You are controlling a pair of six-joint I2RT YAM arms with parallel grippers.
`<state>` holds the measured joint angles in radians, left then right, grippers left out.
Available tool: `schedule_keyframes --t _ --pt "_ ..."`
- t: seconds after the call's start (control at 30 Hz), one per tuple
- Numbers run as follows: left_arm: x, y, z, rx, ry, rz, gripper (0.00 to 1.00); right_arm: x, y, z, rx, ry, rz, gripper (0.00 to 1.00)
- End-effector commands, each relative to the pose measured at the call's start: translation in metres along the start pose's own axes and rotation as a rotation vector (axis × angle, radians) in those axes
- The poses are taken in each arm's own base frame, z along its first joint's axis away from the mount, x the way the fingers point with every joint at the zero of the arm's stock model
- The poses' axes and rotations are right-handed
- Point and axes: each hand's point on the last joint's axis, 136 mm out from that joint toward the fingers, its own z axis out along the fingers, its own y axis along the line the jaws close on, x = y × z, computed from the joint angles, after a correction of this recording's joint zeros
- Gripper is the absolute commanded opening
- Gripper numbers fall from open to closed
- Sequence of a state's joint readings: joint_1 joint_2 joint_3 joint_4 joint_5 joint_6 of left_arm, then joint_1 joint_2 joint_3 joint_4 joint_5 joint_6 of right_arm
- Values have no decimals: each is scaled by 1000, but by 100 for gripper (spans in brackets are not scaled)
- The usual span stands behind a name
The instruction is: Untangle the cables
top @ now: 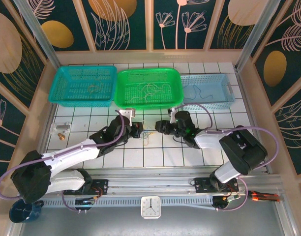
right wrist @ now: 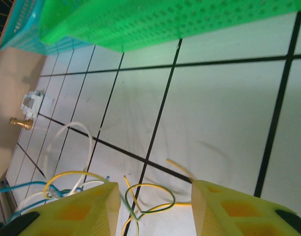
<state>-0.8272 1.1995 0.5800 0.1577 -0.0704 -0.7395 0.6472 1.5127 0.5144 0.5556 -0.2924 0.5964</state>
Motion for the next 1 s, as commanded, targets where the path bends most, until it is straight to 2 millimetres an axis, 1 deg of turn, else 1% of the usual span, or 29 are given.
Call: schedule_keyframes --t 0.0,0.13,0.33,0.5,0.7,0.77,0.9,0.97 --pt "1 9 1 -25 -36 -18 0 -5 -3 -5 24 -6 -27 43" --pt "12 22 2 -56 -25 -23 0 -6 3 0 -3 10 -34 43" --pt "24 38 7 -103 -7 -16 0 2 6 10 -20 46 -35 43" --pt "29 43 11 -118 5 -13 0 14 8 16 -27 88 -53 47" --pt "32 45 16 -123 14 -8 0 28 14 13 -25 122 -90 50" --pt "32 45 16 -125 13 -8 4 33 16 10 -20 129 -100 50" --pt "32 45 16 -127 13 -7 23 43 18 7 6 145 -143 51" --pt "31 45 16 -125 11 -7 31 48 17 6 30 150 -167 52"
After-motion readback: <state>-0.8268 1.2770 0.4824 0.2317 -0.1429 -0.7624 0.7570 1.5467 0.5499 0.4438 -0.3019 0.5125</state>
